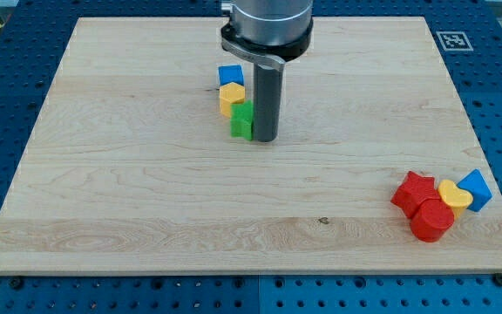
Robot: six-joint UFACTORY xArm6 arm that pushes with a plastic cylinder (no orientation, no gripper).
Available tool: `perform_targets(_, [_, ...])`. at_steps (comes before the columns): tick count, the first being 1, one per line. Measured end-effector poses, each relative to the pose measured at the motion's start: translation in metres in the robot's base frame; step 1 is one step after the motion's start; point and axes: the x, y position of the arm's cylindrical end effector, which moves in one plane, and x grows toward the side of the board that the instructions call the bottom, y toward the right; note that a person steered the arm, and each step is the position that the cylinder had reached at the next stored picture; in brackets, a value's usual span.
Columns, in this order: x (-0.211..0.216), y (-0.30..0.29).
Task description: Push the red circle along with red star up a bit
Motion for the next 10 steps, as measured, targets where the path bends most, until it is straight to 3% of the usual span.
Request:
perform_targets(2, [0.0, -0.001])
perform_targets(3, [0.004, 0.037])
perform_targets(8, [0.171, 0.148])
perform_targets(10, [0.167, 0.211])
